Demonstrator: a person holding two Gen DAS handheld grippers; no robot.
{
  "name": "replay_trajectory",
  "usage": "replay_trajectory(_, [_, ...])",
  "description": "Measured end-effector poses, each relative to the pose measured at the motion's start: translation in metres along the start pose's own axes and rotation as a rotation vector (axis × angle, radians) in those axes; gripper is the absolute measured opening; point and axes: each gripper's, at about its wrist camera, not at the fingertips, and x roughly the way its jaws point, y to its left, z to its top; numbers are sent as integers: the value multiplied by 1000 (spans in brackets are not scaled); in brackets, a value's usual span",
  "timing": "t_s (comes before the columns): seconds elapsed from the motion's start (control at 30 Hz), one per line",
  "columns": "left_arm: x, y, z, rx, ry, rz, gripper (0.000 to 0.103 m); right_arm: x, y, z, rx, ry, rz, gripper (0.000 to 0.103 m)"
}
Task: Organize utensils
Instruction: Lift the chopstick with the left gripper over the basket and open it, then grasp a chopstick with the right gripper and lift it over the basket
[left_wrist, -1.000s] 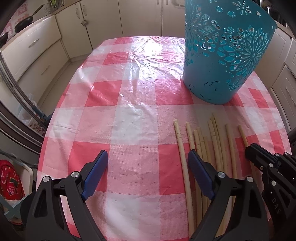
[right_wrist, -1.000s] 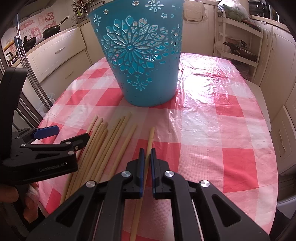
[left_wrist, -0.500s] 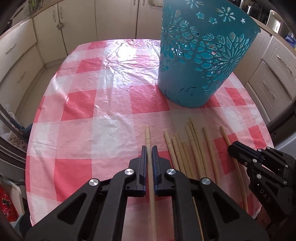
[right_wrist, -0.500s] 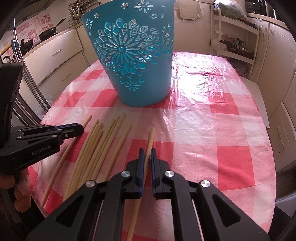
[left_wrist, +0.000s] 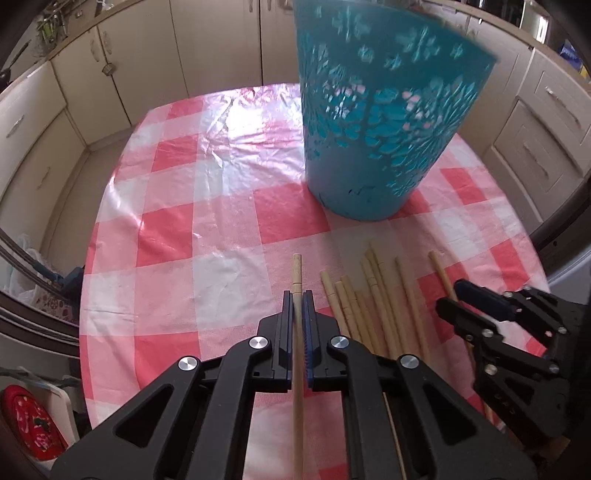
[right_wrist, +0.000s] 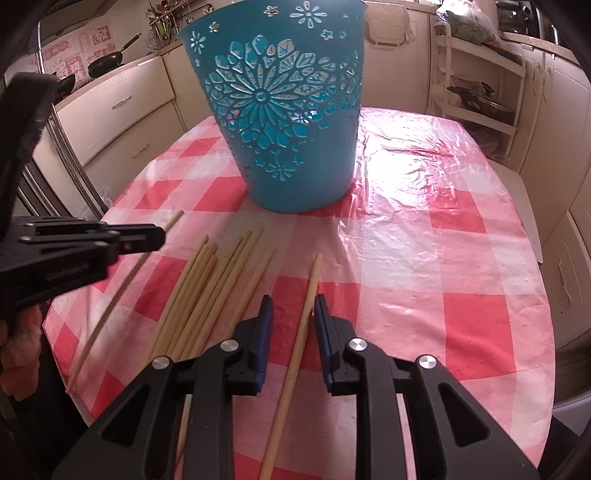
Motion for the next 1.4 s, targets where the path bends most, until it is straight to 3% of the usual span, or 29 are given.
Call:
replay_trajectory(0.13, [-75, 10, 23, -39, -173, -133, 5, 0, -1, 0, 10, -10, 8, 23])
replay_trajectory(0.3, [-152, 7, 85, -66, -457, -195, 5, 1, 0, -1, 13, -17, 14, 27])
replay_trajectory(0.43, [-156, -6, 134, -126, -622, -177, 5, 1, -1, -2, 16, -25, 20, 29])
replay_trajectory(0.6, [-127, -23, 172, -207, -747, -104, 5, 0, 4, -4, -3, -35, 29, 37])
replay_trajectory(0.73, [-95, -36, 184, -221, -767, -45, 5, 2, 7, -3, -18, -37, 24, 40])
replay_trajectory(1.03, [-49, -30, 168, -183, -633, 10, 8, 3, 6, -1, 1, -33, 43, 40])
replay_trajectory(1.07, [-48, -28, 160, -181, -622, 16, 15, 3, 6, -1, 3, -32, 45, 40])
replay_trajectory(1.17, [-55, -17, 134, -204, -617, 51, 54, 2, 3, -1, 17, -26, 62, 40])
replay_trajectory(1.2, [-62, -13, 123, -214, -626, 68, 61, 1, 1, -1, 29, -21, 68, 40])
replay_trajectory(1.4, [-75, 25, 59, -219, -599, 153, 81, -3, -2, -1, 20, -5, 38, 29])
